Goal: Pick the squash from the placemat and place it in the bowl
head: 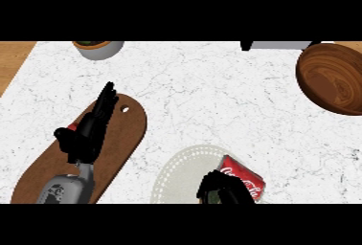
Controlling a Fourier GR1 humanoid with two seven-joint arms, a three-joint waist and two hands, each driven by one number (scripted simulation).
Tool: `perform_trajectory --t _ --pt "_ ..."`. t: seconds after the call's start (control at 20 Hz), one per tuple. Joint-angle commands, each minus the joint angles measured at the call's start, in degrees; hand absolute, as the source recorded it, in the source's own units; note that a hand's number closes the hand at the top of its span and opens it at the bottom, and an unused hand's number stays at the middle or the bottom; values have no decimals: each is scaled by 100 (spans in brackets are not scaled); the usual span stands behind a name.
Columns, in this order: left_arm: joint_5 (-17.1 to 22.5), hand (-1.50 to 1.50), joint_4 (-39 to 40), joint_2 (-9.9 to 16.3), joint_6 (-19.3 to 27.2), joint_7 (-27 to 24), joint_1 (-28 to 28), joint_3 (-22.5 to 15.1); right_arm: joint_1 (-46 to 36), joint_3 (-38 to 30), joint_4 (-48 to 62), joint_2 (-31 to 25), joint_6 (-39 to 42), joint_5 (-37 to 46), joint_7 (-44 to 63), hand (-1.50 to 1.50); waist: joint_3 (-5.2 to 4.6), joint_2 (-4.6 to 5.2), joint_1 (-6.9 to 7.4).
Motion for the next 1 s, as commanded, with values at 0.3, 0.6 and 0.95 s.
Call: perform_trajectory --t 0.3,0.6,0.95 --pt "3 0 115 56 102 -17 3 212 261 -1455 -2374 -2492 1269 -2201 -2947 150 -2 -28 -335" --pt "-24 0 -114 123 5 -114 339 145 779 -3781 -2945 -3788 1873 -3799 -3404 150 -19 -54 -307" --pt "-234 0 -219 -38 162 330 31 8 889 -5790 -2357 -4231 2916 -5071 -3017 150 -27 -38 -204"
